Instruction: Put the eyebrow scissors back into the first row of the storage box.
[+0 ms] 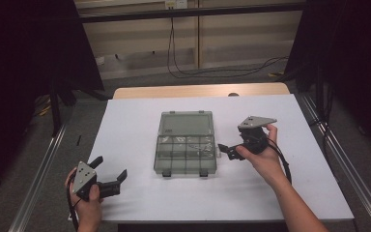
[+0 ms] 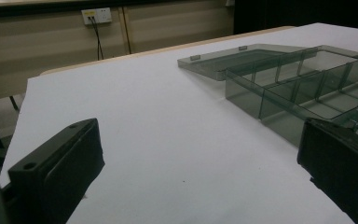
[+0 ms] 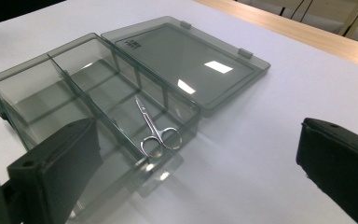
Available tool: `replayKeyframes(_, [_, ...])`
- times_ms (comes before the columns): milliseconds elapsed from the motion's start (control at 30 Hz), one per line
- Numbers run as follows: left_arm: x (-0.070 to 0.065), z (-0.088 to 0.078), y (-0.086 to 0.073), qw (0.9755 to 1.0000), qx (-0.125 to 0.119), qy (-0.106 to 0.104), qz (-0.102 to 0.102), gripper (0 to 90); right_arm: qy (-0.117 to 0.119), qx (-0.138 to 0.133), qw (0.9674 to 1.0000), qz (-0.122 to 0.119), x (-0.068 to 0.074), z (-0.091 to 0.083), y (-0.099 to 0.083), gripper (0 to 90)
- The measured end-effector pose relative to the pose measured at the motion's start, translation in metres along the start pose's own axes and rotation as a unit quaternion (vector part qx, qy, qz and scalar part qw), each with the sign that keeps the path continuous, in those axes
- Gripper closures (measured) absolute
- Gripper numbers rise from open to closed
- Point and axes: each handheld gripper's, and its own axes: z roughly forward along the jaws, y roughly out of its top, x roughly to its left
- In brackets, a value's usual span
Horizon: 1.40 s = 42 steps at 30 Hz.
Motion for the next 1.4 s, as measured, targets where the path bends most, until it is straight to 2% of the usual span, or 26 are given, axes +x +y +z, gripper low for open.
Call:
replayKeyframes(433, [0.000,0.000,0.000,1.0000,0.000,0.003,0.001,0.0,-0.027,-0.017,0.9993,0.021,-0.017,-0.029,-0.030,0.0])
replayKeyframes(600, [0.001,0.000,0.000,1.0000,0.003,0.005,0.007,0.0,-0.032,-0.028,0.9987,0.028,-0.024,-0.042,-0.040,0.0])
replayKeyframes(800, [0.000,0.000,0.000,1.0000,0.003,0.007,0.004,0.0,-0.037,-0.041,0.9980,0.031,-0.032,-0.059,-0.053,0.0])
replayKeyframes(1400, [0.000,0.000,0.000,0.9999,0.004,0.007,0.006,0.0,-0.056,-0.065,0.9951,0.049,-0.042,-0.088,-0.091,0.0])
